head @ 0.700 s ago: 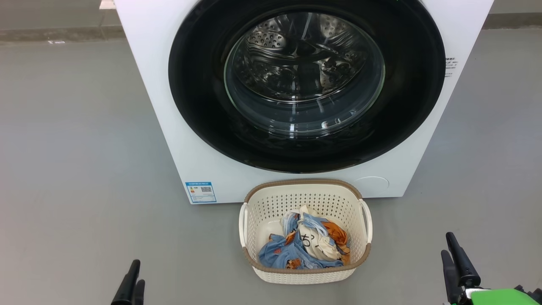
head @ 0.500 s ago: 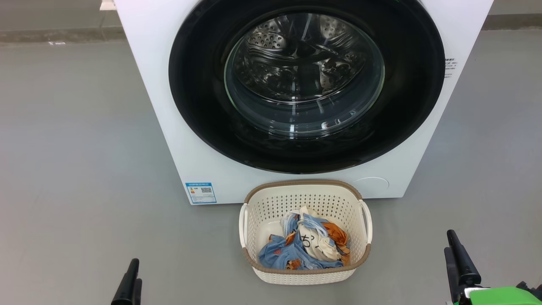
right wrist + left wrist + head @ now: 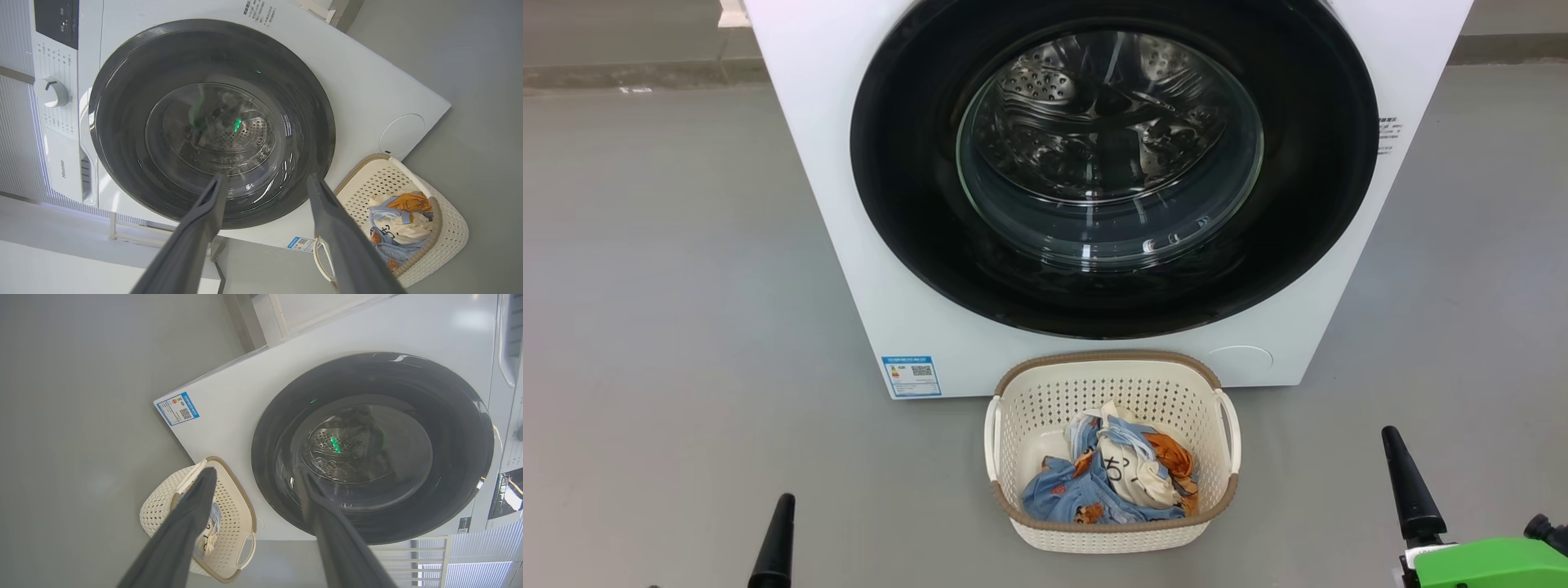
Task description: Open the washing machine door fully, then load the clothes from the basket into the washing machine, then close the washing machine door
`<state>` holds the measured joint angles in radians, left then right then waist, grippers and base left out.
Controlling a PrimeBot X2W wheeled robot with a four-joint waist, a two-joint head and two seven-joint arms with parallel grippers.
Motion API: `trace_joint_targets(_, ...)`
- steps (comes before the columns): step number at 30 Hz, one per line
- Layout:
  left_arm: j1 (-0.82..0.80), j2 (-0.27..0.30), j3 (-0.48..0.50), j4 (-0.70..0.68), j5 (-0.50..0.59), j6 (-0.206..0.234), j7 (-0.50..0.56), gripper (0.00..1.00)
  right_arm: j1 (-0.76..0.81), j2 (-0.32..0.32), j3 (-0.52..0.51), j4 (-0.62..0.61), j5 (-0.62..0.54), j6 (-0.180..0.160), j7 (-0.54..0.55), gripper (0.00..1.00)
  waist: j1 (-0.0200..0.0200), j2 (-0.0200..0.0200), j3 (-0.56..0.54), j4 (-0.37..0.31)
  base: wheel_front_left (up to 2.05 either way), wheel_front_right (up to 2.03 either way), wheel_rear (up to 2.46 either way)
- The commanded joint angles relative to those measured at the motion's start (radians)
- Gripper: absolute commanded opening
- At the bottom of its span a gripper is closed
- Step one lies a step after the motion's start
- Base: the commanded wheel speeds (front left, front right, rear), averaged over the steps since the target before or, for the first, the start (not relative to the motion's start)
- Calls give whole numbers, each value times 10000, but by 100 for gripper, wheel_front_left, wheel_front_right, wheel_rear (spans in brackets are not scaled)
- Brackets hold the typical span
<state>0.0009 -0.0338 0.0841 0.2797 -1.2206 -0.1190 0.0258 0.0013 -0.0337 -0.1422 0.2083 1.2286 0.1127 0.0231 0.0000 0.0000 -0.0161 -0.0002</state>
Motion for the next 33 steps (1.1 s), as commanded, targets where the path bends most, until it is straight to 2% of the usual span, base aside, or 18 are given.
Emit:
trace_joint_targets(1, -193, 180, 62, -348, 354, -58, -112, 100, -142, -164, 142, -377, -354, 63, -121, 100, 0, 0, -4, -1, 0, 0, 0)
trace_joint_targets(6, -182, 309, -126, -427, 1366, -62, -282, 100, -146, -295, 283, -577, -1287, 70, -289, 100, 0, 0, -17, 0, 0, 0, 0)
trace_joint_targets(11, -163, 337, -209, -512, 1924, -66, -451, 100, -122, -302, 386, -756, -1889, 77, -456, 100, 0, 0, -39, 0, 0, 0, 0)
trace_joint_targets(13, -141, 567, -349, -528, 2601, -67, -519, 100, -117, -556, 489, -793, -2592, 80, -523, 100, 0, 0, -25, 6, 0, 0, 0)
trace_joint_targets(18, -120, 579, -389, -550, 3587, -71, -688, 100, -102, -584, 610, -883, -3691, 87, -690, 100, 0, 0, -10, 24, 0, 0, 0)
trace_joint_targets(33, -30, 806, -734, -872, 5900, -81, -1198, 100, 16, -823, 975, -1033, -5617, 109, -1193, 100, 0, 0, -21, 30, 0, 0, 0)
